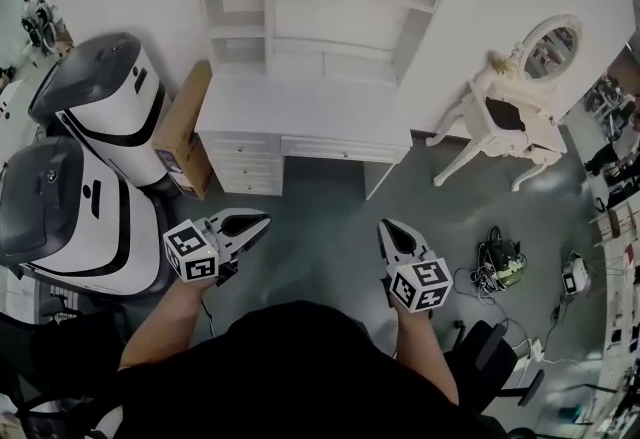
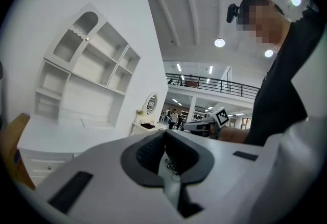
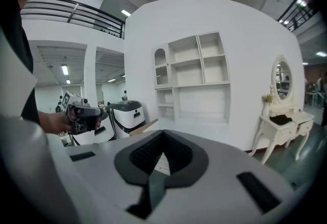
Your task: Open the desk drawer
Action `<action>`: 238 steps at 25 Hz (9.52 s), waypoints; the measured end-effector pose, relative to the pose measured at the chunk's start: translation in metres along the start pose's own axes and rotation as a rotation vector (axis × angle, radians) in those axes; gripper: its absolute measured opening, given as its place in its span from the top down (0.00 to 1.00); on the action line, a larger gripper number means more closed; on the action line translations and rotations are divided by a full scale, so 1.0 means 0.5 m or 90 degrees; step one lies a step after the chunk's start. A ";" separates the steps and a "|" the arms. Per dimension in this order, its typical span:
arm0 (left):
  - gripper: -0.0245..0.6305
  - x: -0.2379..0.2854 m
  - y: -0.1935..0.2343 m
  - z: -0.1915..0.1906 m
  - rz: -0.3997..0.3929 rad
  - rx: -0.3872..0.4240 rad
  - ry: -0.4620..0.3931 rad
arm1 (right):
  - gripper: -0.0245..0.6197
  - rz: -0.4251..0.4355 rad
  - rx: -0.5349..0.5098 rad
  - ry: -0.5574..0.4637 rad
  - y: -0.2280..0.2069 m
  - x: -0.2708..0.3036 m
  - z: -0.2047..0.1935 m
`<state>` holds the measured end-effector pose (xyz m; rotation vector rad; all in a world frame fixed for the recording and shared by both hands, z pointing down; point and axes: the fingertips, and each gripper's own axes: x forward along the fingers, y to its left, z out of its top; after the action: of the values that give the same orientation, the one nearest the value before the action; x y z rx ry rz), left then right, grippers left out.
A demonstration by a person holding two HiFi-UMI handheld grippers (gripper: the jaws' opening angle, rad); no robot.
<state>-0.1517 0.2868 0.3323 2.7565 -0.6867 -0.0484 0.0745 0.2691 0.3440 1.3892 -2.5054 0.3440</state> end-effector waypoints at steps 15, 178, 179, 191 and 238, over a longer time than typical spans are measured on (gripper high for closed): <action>0.95 0.025 0.023 0.000 0.038 0.035 0.003 | 0.96 -0.021 0.026 -0.001 -0.075 0.015 -0.017; 0.95 0.467 0.839 -0.086 0.195 -0.141 0.167 | 0.88 0.040 0.183 0.468 -0.614 0.950 -0.593; 0.95 0.466 0.842 -0.087 0.198 -0.141 0.167 | 0.88 0.041 0.186 0.471 -0.611 0.955 -0.601; 0.95 0.447 0.859 -0.120 0.212 -0.156 0.181 | 0.82 0.012 0.212 0.501 -0.618 0.997 -0.684; 0.95 0.417 0.833 -0.204 0.183 -0.199 0.224 | 0.82 -0.032 0.253 0.538 -0.615 1.059 -0.741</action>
<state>-0.1455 -0.1314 0.5605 2.2661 -0.8808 0.3526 0.1057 -0.1886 0.8934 1.0840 -1.7462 1.1811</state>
